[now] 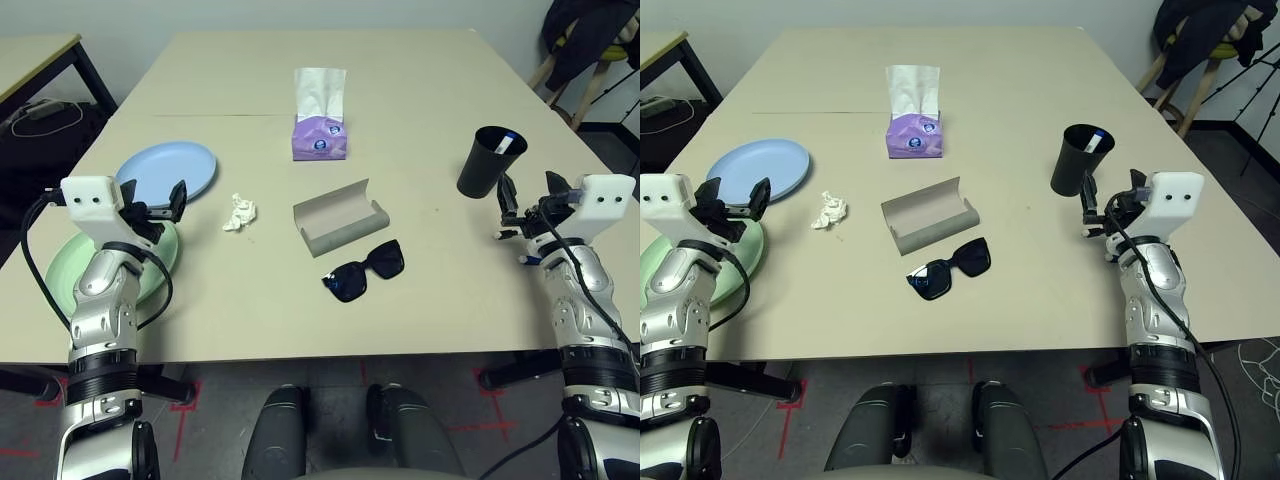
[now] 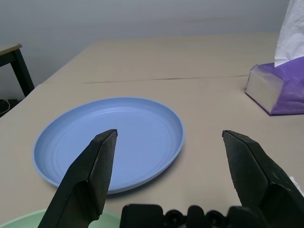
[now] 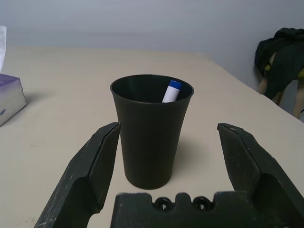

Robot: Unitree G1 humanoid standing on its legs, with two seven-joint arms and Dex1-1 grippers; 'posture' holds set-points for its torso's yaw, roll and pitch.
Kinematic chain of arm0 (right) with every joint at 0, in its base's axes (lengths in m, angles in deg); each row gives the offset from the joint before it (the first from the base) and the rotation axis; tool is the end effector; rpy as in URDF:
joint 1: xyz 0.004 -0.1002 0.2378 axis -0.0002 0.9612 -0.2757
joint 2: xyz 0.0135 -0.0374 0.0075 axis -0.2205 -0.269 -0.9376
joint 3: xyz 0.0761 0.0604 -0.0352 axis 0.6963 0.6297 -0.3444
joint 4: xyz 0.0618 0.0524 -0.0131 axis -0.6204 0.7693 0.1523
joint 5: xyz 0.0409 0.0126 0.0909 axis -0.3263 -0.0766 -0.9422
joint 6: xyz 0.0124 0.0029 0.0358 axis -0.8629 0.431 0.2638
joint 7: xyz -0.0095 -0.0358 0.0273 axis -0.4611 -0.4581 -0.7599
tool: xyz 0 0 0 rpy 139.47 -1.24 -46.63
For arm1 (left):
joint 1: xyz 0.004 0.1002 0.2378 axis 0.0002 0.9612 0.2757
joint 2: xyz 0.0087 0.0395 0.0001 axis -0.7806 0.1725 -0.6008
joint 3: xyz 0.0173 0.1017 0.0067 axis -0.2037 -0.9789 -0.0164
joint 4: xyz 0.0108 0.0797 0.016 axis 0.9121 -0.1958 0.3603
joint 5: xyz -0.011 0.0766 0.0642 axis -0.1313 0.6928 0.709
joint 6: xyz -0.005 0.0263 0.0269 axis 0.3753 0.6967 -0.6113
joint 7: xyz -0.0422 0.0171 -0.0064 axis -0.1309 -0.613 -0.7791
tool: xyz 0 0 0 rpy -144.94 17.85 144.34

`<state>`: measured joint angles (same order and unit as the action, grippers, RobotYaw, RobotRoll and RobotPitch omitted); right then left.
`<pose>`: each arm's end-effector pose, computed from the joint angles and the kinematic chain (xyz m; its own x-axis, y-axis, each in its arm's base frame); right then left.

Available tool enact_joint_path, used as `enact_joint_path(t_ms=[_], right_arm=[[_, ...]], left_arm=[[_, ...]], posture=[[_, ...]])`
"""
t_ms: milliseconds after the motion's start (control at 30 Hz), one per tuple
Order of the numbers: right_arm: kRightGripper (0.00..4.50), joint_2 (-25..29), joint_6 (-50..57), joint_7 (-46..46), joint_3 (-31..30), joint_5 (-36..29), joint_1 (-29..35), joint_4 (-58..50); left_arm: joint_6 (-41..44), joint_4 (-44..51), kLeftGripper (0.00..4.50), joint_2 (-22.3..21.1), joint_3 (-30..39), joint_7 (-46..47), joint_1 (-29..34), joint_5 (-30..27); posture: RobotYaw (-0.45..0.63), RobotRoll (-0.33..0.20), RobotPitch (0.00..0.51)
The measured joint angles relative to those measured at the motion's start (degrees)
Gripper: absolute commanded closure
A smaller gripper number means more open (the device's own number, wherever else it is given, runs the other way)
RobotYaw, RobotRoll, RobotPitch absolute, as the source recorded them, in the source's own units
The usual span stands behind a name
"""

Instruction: Organize and tidy the items on the table.

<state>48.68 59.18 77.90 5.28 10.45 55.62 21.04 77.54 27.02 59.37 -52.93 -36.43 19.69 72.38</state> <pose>0.2643 -0.2647 0.1069 0.9711 -0.0410 0.2353 0.0488 0.9984 -0.0274 0.2483 0.3010 0.1236 0.9891 0.0108 0.1470 -0.0235 0.9961 0.0846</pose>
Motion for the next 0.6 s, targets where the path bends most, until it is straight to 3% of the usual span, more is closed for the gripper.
enact_joint_path(t_ms=[600], right_arm=[[0.0,0.3,0.0,4.7,-1.3,-0.1,-0.8,2.1]], left_arm=[[0.0,-0.1,0.02,0.8,0.2,1.4,-0.8,-0.1]], posture=[[0.11,0.0,0.121]])
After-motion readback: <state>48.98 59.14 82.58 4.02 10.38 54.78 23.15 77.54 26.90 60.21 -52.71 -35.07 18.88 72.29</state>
